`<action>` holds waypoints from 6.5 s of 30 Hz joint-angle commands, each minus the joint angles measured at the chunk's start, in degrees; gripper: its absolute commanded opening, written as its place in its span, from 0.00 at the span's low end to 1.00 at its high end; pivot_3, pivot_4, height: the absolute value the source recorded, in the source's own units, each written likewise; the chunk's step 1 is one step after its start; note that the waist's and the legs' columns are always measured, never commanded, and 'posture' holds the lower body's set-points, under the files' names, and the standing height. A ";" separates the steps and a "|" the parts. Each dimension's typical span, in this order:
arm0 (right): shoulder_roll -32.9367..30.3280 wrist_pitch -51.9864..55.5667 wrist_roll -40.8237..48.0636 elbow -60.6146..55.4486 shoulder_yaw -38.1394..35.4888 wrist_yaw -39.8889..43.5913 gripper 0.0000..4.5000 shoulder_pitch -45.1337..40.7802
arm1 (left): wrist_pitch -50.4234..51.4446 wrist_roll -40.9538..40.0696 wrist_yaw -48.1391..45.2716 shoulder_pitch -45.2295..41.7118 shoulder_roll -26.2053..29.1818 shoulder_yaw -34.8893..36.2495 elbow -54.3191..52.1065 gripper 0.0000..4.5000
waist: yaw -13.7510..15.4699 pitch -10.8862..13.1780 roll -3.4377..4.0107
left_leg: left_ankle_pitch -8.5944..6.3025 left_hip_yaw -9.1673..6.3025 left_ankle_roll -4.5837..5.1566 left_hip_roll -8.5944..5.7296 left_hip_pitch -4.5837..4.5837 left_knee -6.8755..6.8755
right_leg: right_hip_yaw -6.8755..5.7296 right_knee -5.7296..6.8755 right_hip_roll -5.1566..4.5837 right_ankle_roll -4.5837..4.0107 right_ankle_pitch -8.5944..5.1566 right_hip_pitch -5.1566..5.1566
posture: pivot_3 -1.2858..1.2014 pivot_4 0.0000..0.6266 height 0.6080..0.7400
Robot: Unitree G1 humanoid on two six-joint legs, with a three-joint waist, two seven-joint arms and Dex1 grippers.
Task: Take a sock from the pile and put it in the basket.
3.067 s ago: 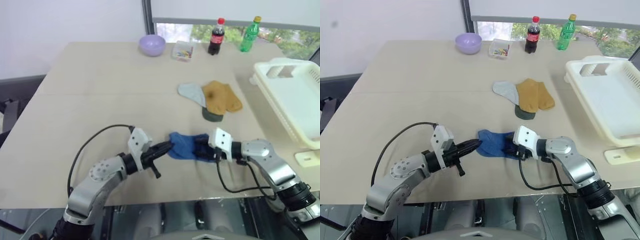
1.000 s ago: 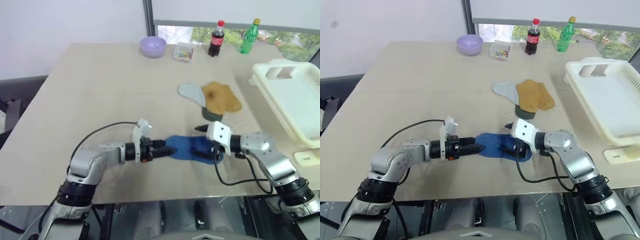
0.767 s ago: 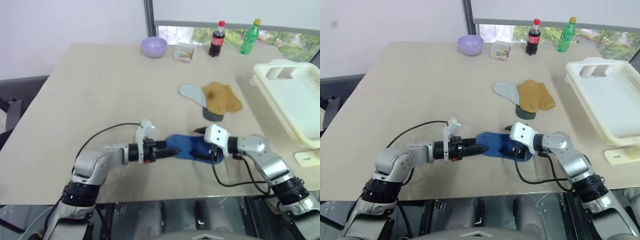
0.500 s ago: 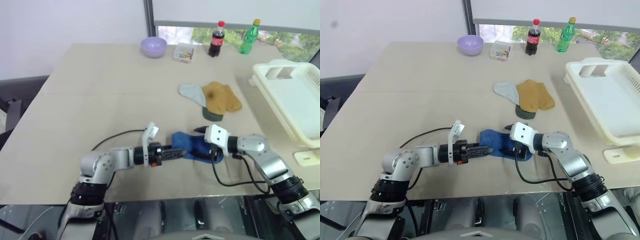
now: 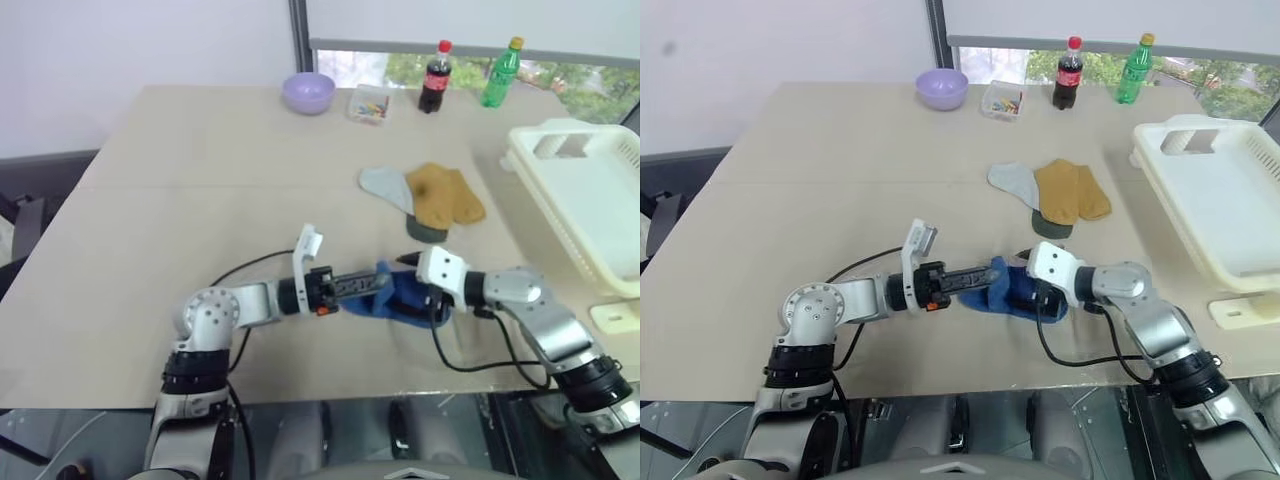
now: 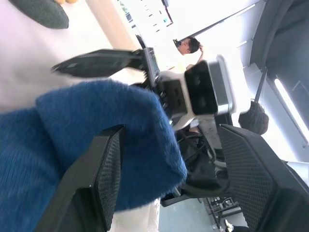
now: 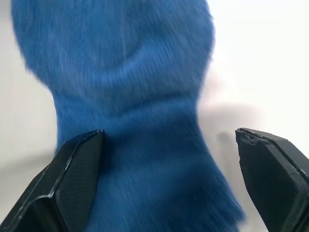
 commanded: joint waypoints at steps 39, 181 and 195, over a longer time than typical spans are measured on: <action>-1.35 14.81 13.31 -9.37 -10.01 -4.83 0.99 7.07 | -7.55 4.23 -4.10 -5.38 -7.59 -4.39 9.13 0.73 | 1.04 0.06 -0.01 | -0.01 -0.02 0.01 -0.01 -0.13 -0.12 | -0.10 -0.21 0.03 0.00 0.00 -0.02 | 0.52 0.24 0.92; 1.63 31.68 27.70 -13.56 -17.29 -11.88 0.99 2.79 | -20.32 19.14 -22.67 -5.63 -3.73 -18.63 12.17 0.73 | 1.02 0.05 0.03 | -0.02 -0.19 0.02 0.05 -0.17 -0.12 | -0.08 -0.30 0.10 0.05 -0.02 -0.08 | 0.52 0.24 0.92; -1.22 41.86 30.75 -9.50 -17.62 -12.53 0.87 9.61 | -20.62 19.36 -23.11 -4.41 -2.73 -18.87 10.85 0.73 | 1.00 0.05 0.05 | -0.02 -0.14 0.03 0.05 -0.18 -0.14 | -0.09 -0.29 0.11 0.05 -0.03 -0.09 | 0.52 0.24 0.92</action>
